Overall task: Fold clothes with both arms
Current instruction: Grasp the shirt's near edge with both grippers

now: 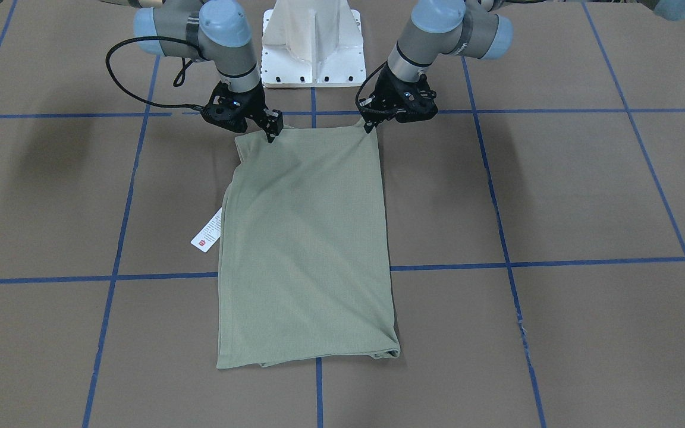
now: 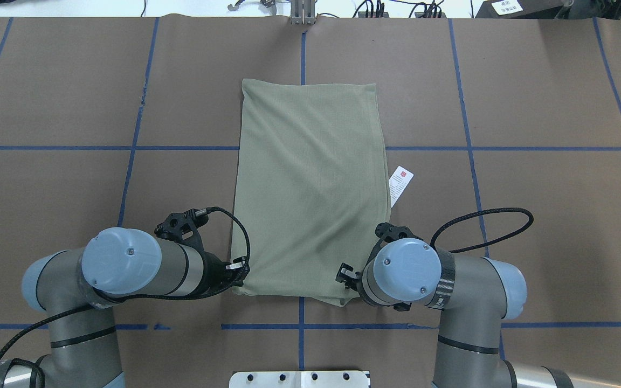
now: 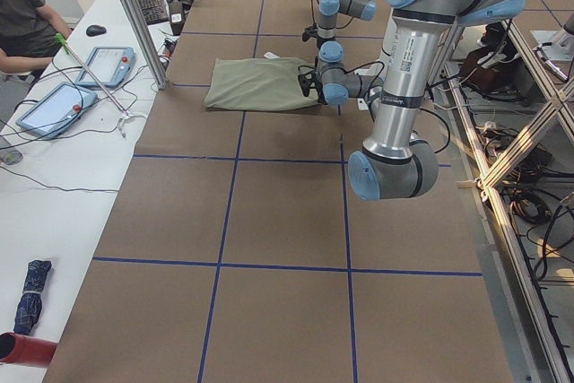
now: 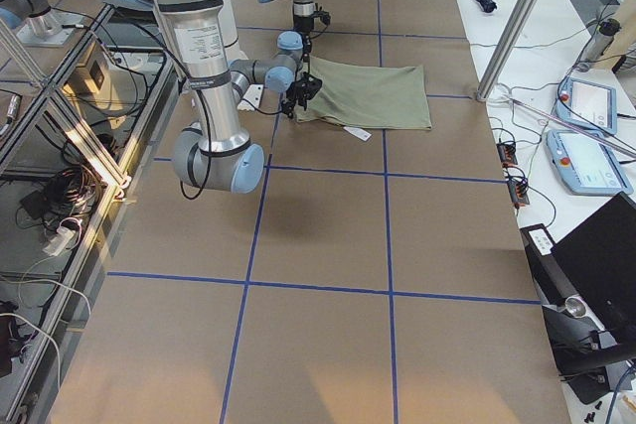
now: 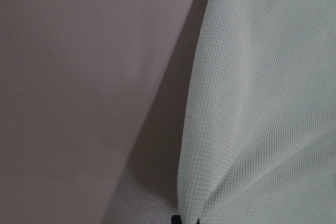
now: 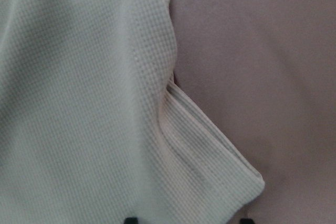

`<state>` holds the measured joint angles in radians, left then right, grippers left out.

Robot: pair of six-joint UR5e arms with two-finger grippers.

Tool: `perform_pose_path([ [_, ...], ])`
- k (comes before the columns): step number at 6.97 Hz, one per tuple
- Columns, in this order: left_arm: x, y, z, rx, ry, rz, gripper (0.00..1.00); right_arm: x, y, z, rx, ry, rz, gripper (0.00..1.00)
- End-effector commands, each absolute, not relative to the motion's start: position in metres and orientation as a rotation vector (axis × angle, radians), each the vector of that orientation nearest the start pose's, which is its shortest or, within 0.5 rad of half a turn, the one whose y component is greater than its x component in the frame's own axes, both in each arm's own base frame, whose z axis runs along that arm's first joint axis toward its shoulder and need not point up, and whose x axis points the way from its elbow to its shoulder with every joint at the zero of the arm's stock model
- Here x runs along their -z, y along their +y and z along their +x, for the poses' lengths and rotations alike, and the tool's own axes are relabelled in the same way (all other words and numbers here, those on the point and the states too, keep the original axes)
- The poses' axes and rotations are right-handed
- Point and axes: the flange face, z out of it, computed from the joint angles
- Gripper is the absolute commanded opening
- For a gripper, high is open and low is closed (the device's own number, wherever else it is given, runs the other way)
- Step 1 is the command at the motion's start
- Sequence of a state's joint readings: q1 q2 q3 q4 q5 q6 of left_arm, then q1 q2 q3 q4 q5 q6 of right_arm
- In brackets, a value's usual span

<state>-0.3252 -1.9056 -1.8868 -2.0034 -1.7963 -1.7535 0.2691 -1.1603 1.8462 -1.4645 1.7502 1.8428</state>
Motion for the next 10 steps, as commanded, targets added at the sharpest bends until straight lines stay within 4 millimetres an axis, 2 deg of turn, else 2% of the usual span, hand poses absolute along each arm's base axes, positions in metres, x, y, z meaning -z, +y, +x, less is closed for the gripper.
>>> perform_pose_path([
  [1,-0.284,-0.292,0.518,0.335,1.095,-0.127,0.0,-0.299,-0.274,-0.561,-0.438,-0.802,-0.173,0.0],
  [4,-0.281,-0.292,0.518,0.334,1.099,-0.127,0.0,-0.281,-0.28,-0.559,-0.441,-0.843,-0.172,0.0],
  [6,-0.273,-0.291,0.512,0.337,1.119,-0.127,0.0,-0.268,-0.28,-0.549,-0.49,-0.874,-0.195,0.0],
  [8,-0.257,-0.283,0.494,0.33,1.152,-0.125,0.0,-0.25,-0.274,-0.526,-0.471,-0.921,-0.213,0.0],
  [9,-0.249,-0.251,0.488,0.308,1.168,-0.167,0.0,-0.243,-0.26,-0.507,-0.449,-0.945,-0.229,0.0],
  [10,-0.239,-0.22,0.475,0.302,1.178,-0.224,0.0,-0.232,-0.238,-0.493,-0.396,-0.971,-0.281,0.0],
])
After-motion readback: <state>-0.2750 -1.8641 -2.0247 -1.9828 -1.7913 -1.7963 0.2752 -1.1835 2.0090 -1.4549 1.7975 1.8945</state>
